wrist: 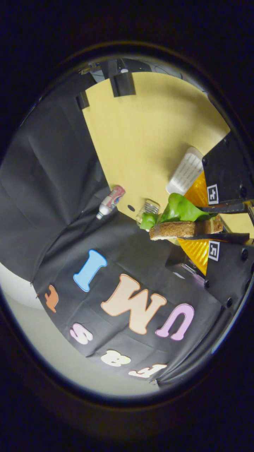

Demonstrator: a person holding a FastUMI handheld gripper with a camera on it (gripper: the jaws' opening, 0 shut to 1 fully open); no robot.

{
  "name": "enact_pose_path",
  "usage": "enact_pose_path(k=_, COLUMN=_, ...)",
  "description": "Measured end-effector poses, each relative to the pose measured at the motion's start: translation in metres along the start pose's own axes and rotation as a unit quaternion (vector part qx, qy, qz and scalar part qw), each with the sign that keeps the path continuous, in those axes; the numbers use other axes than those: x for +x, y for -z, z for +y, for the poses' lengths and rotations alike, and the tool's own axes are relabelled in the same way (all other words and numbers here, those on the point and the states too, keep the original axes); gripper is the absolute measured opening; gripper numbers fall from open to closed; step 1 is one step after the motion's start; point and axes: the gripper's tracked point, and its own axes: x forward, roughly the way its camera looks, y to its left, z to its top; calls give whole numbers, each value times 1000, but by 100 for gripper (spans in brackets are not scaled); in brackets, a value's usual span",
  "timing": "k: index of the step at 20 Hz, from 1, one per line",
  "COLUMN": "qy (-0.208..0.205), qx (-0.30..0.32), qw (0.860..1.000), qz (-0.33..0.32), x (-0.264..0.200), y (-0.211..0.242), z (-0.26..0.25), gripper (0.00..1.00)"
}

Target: Open the toaster oven, put the food inside, and close the toaster oven door.

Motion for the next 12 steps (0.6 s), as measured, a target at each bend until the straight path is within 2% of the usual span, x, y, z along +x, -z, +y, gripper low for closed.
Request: enact_pose_path(k=12, qy=-47, qx=20, qw=992, qz=113, x=-24, y=115, z=47, gripper=23)
